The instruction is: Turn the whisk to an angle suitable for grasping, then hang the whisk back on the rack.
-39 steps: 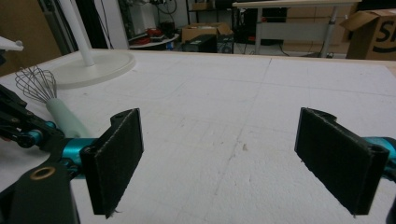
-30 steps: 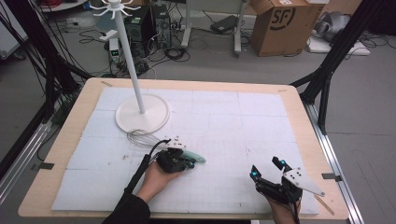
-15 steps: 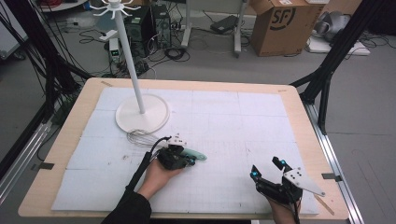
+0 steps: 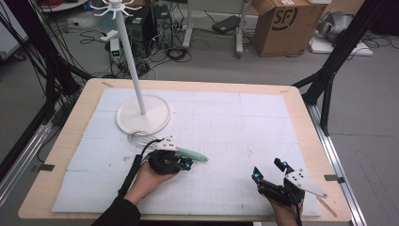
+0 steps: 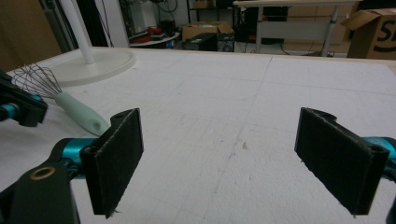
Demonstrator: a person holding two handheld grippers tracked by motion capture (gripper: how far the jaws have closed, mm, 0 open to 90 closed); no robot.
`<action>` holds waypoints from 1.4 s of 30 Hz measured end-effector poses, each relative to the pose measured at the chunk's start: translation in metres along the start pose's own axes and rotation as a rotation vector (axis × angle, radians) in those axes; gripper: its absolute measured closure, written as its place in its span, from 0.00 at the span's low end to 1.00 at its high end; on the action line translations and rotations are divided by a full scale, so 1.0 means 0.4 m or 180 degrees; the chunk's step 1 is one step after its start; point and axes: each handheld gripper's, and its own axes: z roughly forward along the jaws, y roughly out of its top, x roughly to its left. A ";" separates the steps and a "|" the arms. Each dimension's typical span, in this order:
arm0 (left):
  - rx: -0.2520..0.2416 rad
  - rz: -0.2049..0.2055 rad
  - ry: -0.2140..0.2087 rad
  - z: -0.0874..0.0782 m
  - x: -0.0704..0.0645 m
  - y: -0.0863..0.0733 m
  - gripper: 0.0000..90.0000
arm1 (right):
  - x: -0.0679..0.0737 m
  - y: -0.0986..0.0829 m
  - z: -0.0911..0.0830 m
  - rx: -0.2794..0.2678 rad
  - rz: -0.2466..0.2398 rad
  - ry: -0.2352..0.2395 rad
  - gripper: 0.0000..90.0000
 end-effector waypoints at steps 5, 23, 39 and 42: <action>-0.0221 -0.0025 -0.0029 -0.078 0.008 -0.020 0.89 | 0.000 -0.001 0.002 0.0007 -0.0017 -0.0001 0.16; -0.0533 -0.0030 0.0302 -0.243 0.039 -0.063 0.28 | 0.004 -0.006 0.008 0.0076 -0.0053 -0.0041 0.16; -0.0403 0.0198 0.0426 -0.225 0.078 -0.017 0.23 | 0.005 -0.006 0.003 0.0074 -0.0045 -0.0044 0.16; -0.0361 0.0323 0.0391 -0.209 0.087 0.005 0.25 | 0.003 -0.007 0.002 0.0072 -0.0037 -0.0050 0.16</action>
